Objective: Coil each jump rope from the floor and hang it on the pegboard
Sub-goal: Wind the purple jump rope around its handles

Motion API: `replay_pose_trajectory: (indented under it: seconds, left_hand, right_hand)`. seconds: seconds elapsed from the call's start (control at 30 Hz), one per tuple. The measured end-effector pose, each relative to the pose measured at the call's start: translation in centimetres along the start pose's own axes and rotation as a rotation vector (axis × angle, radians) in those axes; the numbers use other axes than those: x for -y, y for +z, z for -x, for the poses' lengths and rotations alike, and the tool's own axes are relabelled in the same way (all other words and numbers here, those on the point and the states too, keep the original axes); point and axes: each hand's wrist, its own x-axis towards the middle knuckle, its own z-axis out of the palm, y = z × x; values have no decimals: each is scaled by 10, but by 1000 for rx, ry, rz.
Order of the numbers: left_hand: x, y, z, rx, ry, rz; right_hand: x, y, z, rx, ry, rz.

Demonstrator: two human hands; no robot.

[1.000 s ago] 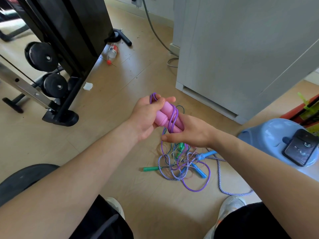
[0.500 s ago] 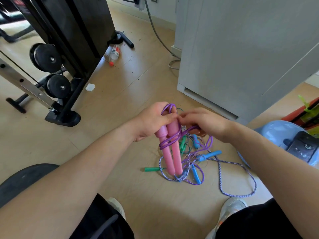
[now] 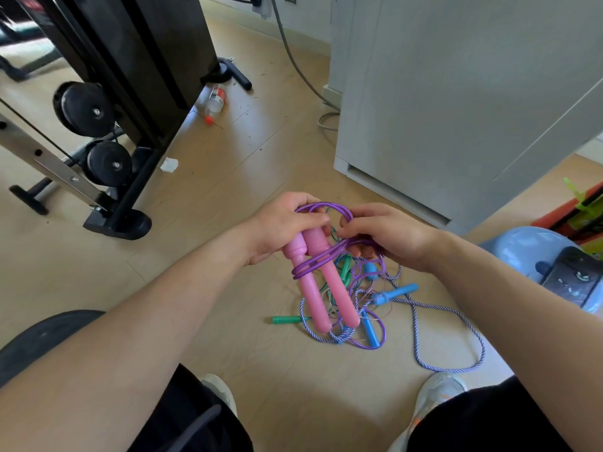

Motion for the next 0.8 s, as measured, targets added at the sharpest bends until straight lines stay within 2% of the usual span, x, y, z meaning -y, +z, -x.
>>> replay_pose_trajectory:
  seconds: [0.1,0.37,0.63,0.8]
  left_hand:
    - [-1,-1,1,19,10,-104]
    - [1,7,3,85,21,-163]
    - [2,8,5,82,-20,-157]
    - [6,4,1,18,-38,-185]
  right_hand:
    - [-4,1,-3,-69,-33,-53]
    - [-2,0,-3,-151,-63,-27]
    - [-5,-1,3,-93,-78,-75]
    - [-2,0,5,-35,-82,-42]
